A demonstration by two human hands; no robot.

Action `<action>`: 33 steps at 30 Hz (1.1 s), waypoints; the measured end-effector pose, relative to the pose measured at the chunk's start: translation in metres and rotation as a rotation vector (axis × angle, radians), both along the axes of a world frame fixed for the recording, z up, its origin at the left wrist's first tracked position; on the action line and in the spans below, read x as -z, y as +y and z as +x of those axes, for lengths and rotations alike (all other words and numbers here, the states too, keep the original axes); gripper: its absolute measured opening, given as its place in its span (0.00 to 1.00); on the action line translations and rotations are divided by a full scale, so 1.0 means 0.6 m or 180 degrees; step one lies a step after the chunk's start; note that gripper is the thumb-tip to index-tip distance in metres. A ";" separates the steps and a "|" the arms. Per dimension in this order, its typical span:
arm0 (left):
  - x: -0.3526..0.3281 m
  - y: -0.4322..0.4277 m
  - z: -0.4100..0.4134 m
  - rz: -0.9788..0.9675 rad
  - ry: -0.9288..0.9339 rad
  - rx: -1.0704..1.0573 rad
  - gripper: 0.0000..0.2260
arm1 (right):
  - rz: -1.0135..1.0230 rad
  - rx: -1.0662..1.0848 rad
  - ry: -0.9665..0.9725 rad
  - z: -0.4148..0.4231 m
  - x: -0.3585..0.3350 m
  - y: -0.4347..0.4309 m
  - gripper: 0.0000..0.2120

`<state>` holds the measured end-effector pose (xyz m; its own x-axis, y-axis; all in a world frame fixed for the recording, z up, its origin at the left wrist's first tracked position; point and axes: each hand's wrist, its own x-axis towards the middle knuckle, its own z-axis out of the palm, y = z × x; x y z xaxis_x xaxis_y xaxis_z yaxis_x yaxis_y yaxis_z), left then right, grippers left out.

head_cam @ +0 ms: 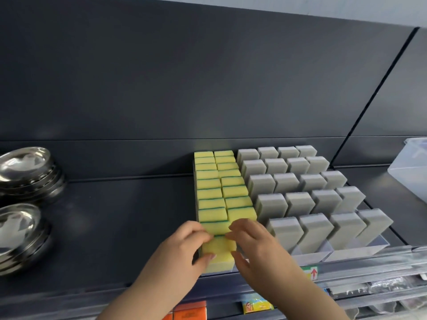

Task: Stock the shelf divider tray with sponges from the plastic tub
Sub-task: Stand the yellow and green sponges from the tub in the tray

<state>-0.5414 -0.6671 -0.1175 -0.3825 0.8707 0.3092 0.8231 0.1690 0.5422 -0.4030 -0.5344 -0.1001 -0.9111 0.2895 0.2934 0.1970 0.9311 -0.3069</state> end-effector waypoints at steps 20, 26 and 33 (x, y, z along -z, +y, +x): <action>-0.097 0.060 0.000 0.0330 0.1107 0.0378 0.12 | -0.0009 0.0485 0.0488 0.030 -0.063 0.048 0.16; -0.146 0.154 0.111 0.0632 0.1330 0.0679 0.14 | -0.0098 0.0920 0.0767 0.160 -0.115 0.112 0.16; -0.153 0.283 0.343 0.0961 0.1252 0.1250 0.16 | -0.0072 0.1649 0.0732 0.417 -0.132 0.195 0.19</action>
